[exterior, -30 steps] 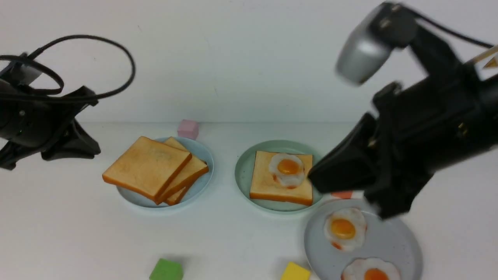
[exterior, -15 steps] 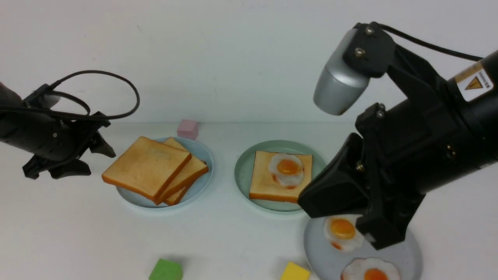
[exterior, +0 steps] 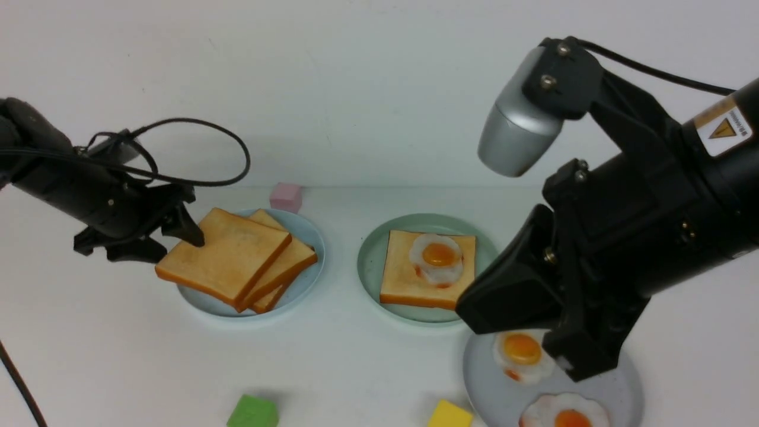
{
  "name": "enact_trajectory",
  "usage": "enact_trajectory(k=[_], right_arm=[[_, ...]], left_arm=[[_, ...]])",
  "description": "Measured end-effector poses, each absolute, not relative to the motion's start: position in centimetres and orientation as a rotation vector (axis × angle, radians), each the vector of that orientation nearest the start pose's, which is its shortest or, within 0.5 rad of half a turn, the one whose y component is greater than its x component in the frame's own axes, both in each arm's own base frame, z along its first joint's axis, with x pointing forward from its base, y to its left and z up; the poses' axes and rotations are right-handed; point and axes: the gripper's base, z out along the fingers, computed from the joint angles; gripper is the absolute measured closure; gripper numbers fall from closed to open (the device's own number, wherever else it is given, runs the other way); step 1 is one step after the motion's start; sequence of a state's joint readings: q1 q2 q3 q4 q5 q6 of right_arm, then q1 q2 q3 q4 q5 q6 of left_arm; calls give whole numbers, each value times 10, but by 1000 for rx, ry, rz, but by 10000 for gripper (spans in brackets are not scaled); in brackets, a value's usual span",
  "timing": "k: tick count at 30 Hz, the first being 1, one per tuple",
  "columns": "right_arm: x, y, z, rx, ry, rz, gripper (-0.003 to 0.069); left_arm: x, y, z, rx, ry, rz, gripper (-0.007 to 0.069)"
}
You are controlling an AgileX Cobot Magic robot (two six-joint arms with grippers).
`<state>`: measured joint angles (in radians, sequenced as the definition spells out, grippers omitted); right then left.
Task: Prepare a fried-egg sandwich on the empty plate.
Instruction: Use the left arm to grab a slice of bread
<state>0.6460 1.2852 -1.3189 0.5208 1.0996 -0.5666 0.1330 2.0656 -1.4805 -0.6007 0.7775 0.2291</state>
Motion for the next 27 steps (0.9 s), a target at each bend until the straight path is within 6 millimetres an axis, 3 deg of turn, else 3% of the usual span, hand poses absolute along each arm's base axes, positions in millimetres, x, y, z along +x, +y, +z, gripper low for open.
enact_trajectory(k=[5, 10, 15, 21, 27], right_arm=[[179, 184, 392, -1314, 2120, 697, 629], [180, 183, 391, -1292, 2132, 683, 622], [180, 183, 391, -1284, 2139, 687, 613], [180, 183, 391, -1283, 2140, 687, 603], [180, 183, 391, -1281, 2141, 688, 591]], left_arm=[[433, 22, 170, -374, 2702, -611, 218], [433, 22, 171, -361, 2708, -611, 350], [432, 22, 175, -341, 2710, -593, 360], [428, 23, 191, -293, 2696, -551, 400], [419, 22, 225, -249, 2638, -530, 431]])
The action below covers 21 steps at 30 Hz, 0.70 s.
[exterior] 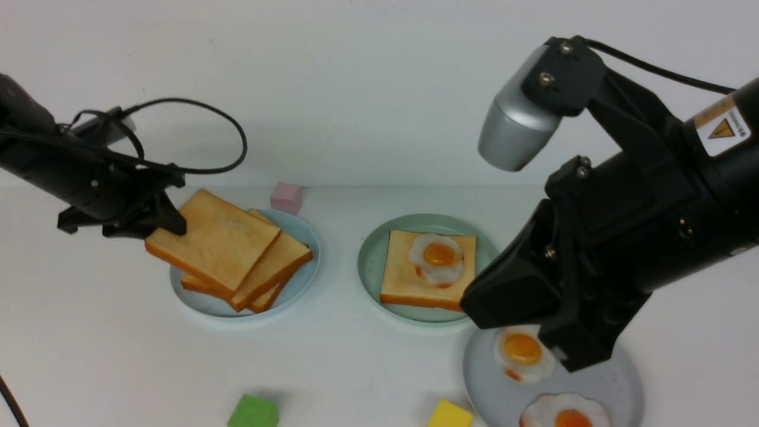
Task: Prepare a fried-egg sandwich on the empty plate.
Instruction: Use the left arm to grab a slice of bread, then use the left arm to place a slice of bread on the fried egg in the middle
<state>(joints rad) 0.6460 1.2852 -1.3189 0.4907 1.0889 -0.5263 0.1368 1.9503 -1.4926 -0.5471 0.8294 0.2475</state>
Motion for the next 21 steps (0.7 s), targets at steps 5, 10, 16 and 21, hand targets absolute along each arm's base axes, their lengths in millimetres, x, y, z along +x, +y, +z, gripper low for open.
enact_trajectory(k=[5, 10, 16, 21], right_arm=[[180, 183, 391, -1284, 2144, 689, 582], [179, 182, 390, -1294, 2157, 683, 574], [186, 171, 385, -1133, 2312, 536, 566], [197, 154, 384, -834, 2453, 363, 557]], left_arm=[[416, 21, 236, -237, 2623, -535, 433], [415, 11, 245, -212, 2573, -703, 447], [413, -12, 255, -195, 2441, -1081, 448], [411, -57, 251, -208, 2358, -1276, 449]])
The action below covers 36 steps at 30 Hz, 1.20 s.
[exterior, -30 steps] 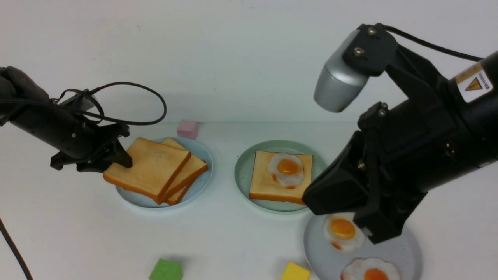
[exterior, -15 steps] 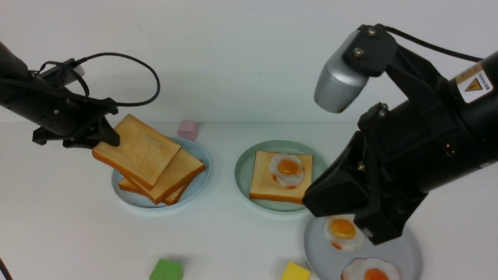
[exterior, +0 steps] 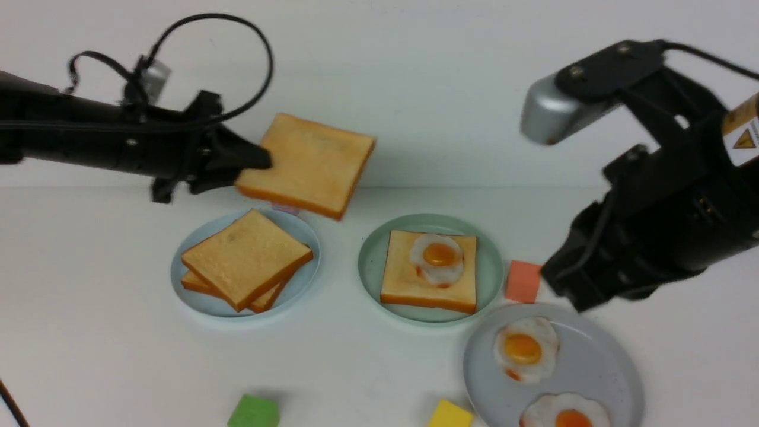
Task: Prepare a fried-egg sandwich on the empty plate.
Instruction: Use the left arm to place a slice of bread on the fried egg in the middle
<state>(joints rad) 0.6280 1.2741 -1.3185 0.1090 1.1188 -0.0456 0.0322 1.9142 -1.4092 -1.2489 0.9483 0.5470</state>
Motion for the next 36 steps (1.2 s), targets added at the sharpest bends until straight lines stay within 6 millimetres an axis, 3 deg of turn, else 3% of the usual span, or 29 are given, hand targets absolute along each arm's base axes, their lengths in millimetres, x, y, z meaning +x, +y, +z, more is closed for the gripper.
enact_trajectory(k=[7, 12, 20, 30, 36], right_arm=[[201, 146, 382, -722, 2494, 257, 554], [202, 144, 382, -719, 2499, 230, 550], [201, 144, 382, -719, 2505, 223, 539], [202, 144, 382, -719, 2503, 222, 526], [202, 144, 382, -719, 2502, 222, 518]], left_arm=[[399, -151, 237, -194, 2370, -1218, 451], [399, -183, 223, -309, 2339, -1199, 451], [407, -191, 193, -449, 2360, -1172, 451], [406, -189, 173, -493, 2399, -1139, 451], [409, -190, 146, -544, 2450, -1121, 451]])
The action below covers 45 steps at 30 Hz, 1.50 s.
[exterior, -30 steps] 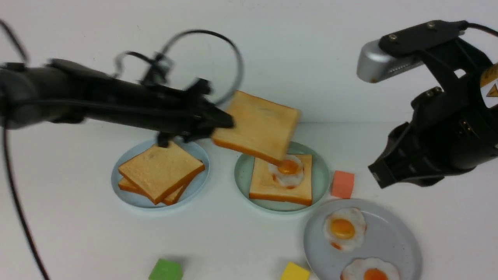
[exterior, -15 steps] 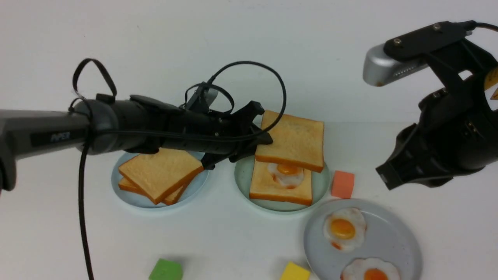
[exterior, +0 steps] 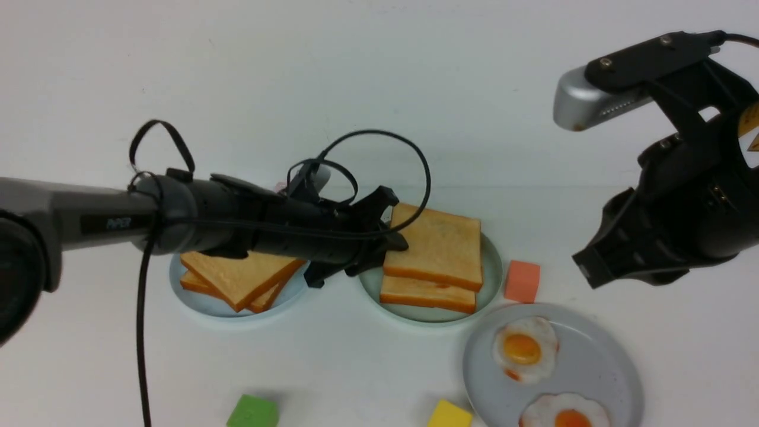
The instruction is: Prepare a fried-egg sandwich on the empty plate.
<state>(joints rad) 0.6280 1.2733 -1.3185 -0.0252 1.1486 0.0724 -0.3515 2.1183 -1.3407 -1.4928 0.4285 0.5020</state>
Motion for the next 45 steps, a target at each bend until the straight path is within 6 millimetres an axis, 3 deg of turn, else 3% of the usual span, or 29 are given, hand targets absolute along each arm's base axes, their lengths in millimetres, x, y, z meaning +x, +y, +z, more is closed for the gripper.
enact_trajectory(k=[3, 10, 20, 25, 32, 34, 36, 37, 38, 40, 42, 45], right_arm=[[202, 144, 382, -718, 2503, 225, 514], [201, 144, 382, -717, 2505, 234, 503], [201, 144, 382, -718, 2508, 233, 482], [201, 144, 382, -717, 2506, 235, 481], [201, 144, 384, -709, 2482, 245, 480], [197, 141, 392, -681, 2436, 267, 480], [195, 140, 396, -667, 2413, 272, 479], [191, 134, 404, -645, 2369, 265, 477], [190, 133, 405, -641, 2363, 262, 477], [182, 123, 415, -600, 2316, 241, 477], [176, 118, 421, -570, 2297, 250, 477], [155, 104, 432, -532, 2252, 310, 477]], left_arm=[[409, -190, 137, -573, 2467, -1120, 451], [409, -191, 137, -569, 2469, -1122, 448], [407, -190, 149, -522, 2454, -1122, 183], [408, -175, 174, -437, 2426, -1101, 100], [406, -140, 204, -356, 2444, -1031, 92], [399, -123, 225, -243, 2466, -947, 92], [395, -119, 232, -194, 2474, -908, 93], [386, -113, 251, -96, 2468, -847, 105], [385, -112, 253, -77, 2470, -828, 107], [368, -106, 285, 49, 2429, -743, 160], [358, -102, 303, 93, 2399, -707, 200], [330, -95, 344, 134, 2329, -654, 384]])
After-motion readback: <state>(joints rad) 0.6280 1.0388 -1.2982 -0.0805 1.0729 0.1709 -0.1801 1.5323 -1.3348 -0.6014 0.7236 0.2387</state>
